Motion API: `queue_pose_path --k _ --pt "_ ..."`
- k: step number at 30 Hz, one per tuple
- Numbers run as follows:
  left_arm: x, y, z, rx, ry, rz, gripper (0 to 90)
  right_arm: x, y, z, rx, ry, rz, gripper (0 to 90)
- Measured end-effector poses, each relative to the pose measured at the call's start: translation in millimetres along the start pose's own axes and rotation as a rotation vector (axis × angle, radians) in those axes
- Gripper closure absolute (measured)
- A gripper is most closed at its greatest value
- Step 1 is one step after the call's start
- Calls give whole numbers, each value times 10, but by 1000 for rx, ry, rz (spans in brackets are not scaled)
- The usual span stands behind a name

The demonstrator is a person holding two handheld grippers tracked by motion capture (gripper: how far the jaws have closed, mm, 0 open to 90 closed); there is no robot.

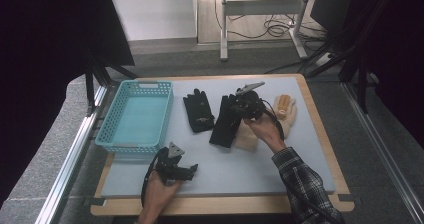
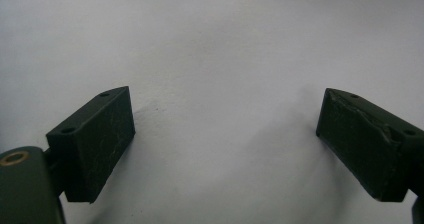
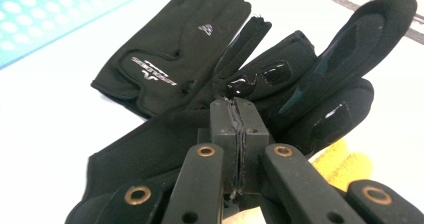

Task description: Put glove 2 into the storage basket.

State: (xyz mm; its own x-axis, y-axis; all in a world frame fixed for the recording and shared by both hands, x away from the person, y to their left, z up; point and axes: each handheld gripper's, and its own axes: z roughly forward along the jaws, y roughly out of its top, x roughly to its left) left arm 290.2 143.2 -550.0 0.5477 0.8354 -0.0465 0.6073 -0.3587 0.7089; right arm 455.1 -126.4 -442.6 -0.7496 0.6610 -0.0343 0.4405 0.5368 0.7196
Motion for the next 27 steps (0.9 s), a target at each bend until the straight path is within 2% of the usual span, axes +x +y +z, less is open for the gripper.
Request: queue_pose_path --k 4,6,8,9,10,12,13,15,17,18,19,20,21,23,24,27 --pt "-1 0 0 0 0 0 86 22 31 -201 -22 39 -4 878" --pt "-1 0 0 0 0 0 86 29 35 -231 -26 47 -3 878" --pt "-1 1 -1 1 0 -1 86 67 45 -365 -39 81 0 878" --pt "-1 1 -1 1 0 -1 86 67 45 -365 -39 81 0 878" --pt "-1 0 -1 0 0 -1 85 99 37 -440 -46 113 1 878" --pt "-1 1 -1 1 0 -1 86 119 29 -478 -48 126 -2 878" --pt "-1 1 -2 1 0 0 86 168 6 -542 -48 162 -5 878" --pt "1 1 -2 2 2 2 86 194 -9 -572 -46 180 -6 878" --pt "-1 1 0 -1 1 -1 86 289 -68 -661 -40 233 -26 877" --pt "-1 1 0 -1 1 -1 85 289 -68 -661 -40 233 -26 877" --pt "1 1 -1 1 1 2 85 323 -92 -687 -38 253 -31 877" --pt "0 1 0 -1 2 0 86 387 -145 -727 -34 293 -35 877" --pt "0 1 0 -1 2 0 86 387 -145 -727 -34 293 -35 877" --pt "-2 1 2 -3 1 -2 86 505 -265 -753 -15 368 -38 877" --pt "-2 1 2 -3 1 -2 86 505 -265 -753 -15 368 -38 877" --pt "-2 1 2 -3 1 -2 86 597 -396 -692 15 436 -51 877"
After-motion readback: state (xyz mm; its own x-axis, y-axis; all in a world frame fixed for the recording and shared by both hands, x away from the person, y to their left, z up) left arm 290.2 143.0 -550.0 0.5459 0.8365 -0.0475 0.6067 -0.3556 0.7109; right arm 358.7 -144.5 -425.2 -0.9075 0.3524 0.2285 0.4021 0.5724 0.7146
